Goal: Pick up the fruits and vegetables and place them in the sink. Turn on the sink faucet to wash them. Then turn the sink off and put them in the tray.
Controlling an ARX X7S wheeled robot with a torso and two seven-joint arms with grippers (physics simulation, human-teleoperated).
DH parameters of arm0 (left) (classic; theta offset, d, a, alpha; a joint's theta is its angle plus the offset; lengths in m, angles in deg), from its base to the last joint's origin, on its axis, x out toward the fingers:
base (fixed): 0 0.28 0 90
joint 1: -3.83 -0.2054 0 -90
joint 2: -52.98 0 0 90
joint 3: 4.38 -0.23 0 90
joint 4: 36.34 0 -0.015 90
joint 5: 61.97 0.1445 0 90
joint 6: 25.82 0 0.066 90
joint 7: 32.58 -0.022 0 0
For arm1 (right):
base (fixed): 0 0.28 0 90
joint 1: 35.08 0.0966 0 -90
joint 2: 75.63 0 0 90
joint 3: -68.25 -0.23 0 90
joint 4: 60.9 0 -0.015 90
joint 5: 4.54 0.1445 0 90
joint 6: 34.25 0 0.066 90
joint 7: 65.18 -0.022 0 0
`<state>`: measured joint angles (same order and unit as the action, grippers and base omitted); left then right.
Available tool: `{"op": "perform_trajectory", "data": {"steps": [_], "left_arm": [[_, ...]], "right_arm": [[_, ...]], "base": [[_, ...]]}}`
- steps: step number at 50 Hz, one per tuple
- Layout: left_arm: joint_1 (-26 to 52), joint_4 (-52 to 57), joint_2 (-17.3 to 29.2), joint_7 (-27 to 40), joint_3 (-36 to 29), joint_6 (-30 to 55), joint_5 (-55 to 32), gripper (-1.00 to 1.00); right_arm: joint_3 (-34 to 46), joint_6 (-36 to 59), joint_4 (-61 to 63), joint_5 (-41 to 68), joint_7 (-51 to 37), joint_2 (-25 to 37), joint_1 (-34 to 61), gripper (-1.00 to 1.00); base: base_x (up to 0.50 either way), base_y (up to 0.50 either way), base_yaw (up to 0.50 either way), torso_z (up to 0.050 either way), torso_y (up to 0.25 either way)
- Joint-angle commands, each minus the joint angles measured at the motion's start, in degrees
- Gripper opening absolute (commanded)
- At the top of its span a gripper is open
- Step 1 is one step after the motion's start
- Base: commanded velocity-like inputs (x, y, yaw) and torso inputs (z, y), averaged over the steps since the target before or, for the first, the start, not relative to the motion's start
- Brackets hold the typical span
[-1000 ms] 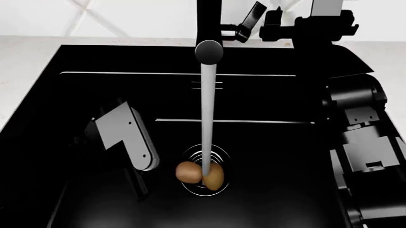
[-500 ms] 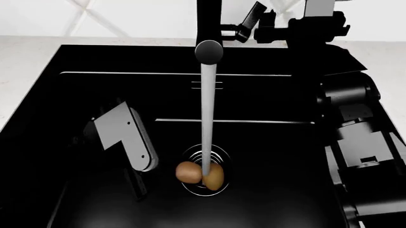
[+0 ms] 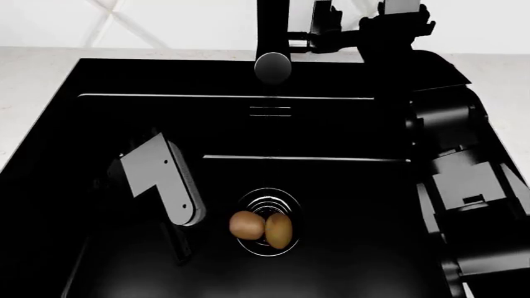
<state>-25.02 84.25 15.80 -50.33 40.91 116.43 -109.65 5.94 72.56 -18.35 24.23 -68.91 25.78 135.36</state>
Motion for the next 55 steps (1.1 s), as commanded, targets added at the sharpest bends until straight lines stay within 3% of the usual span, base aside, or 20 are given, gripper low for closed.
{"op": "perform_trajectory", "data": {"steps": [1,12,23,37,47,55], "left_arm": [[-0.01,0.11,0.07,0.01,-0.09,-0.05,-0.05,1.0],[0.41,-0.35,-0.4,-0.82,-0.93,0.41,0.16,1.0],[1.16,-2.53,-1.95,-1.5,-2.03,3.11,-1.06,1.0],[4.68,-5.9,-6.03,-3.55,-6.54,8.46,0.27,1.0],[5.42,-4.71,-5.95,-3.23,-6.25,9.43,-0.6,1.0],[5.49,-4.57,-5.92,-3.11,-6.21,9.37,-0.72,1.0]], "right_arm": [[1.06,-0.73,2.64,2.13,5.09,-0.27,-0.28,1.0],[-0.14,1.01,8.52,2.99,1.69,2.14,-1.84,1.0],[-3.45,16.35,36.83,9.54,-6.59,16.39,-8.72,1.0],[-4.53,28.44,56.01,18.99,-2.44,29.5,-10.64,1.0],[-7.14,36.99,70.11,30.28,0.24,40.17,-13.22,1.0],[-7.81,37.46,72.11,31.35,-0.52,41.51,-13.9,1.0]], "base": [[0.0,0.0,0.0,0.0,0.0],[0.0,0.0,0.0,0.0,0.0],[0.0,0.0,0.0,0.0,0.0],[0.0,0.0,0.0,0.0,0.0],[0.0,0.0,0.0,0.0,0.0],[0.0,0.0,0.0,0.0,0.0]]}}
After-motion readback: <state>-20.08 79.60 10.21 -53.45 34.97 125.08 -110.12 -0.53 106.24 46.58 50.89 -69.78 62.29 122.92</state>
